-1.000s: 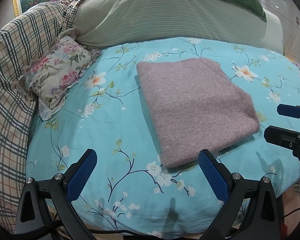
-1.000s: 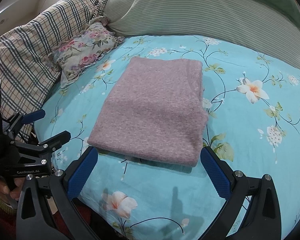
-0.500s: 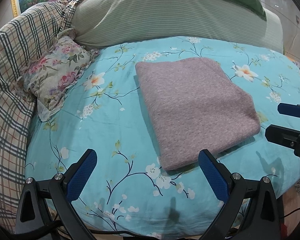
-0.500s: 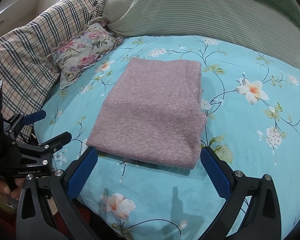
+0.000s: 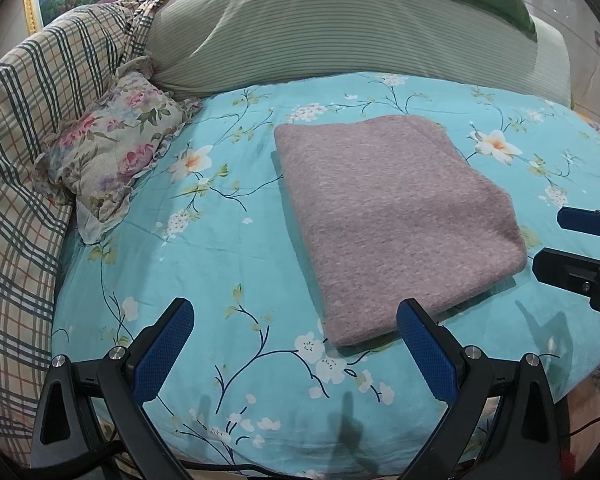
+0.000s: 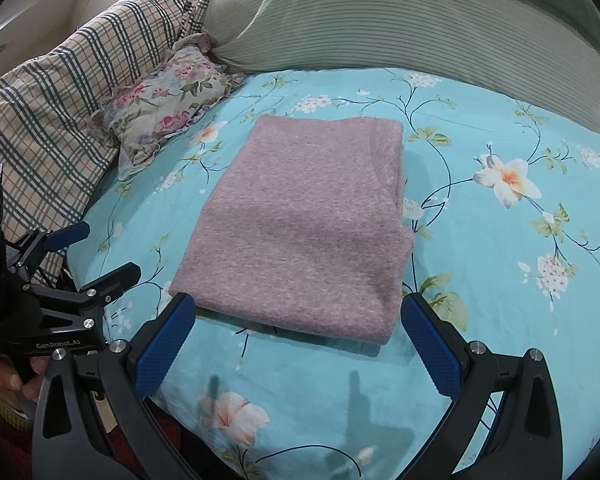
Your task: Fold small clothes
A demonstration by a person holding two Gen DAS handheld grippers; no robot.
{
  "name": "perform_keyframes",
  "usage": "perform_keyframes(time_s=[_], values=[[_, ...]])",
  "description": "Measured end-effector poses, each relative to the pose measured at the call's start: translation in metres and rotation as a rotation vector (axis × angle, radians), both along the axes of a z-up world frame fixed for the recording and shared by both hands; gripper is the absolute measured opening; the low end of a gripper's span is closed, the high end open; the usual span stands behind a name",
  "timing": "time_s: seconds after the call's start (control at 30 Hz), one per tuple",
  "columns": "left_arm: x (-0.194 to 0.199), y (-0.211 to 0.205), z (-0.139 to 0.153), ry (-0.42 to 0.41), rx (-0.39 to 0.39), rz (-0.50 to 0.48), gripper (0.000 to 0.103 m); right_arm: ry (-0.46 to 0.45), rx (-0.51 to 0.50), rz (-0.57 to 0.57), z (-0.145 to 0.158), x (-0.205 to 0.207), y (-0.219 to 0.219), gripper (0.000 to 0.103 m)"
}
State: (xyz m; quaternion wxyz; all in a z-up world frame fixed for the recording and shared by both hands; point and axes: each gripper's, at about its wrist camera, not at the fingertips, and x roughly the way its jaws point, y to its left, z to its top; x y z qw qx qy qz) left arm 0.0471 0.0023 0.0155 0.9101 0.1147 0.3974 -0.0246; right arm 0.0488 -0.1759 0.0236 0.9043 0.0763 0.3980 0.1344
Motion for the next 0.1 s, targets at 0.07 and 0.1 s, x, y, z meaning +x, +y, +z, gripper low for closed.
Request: perform_keyframes(time_s=[0.07, 0.1], values=[[0.0015, 0.0009, -0.0003, 0.0, 0.001, 0.004, 0.102, 0.001, 0.002, 0.003, -0.001, 0.0007, 0.0008, 0.102], [0.0023, 0.0014, -0.0007, 0.0, 0.004, 0.007, 0.102, 0.002, 0.002, 0.005, -0.002, 0.0021, 0.0012, 0.102]])
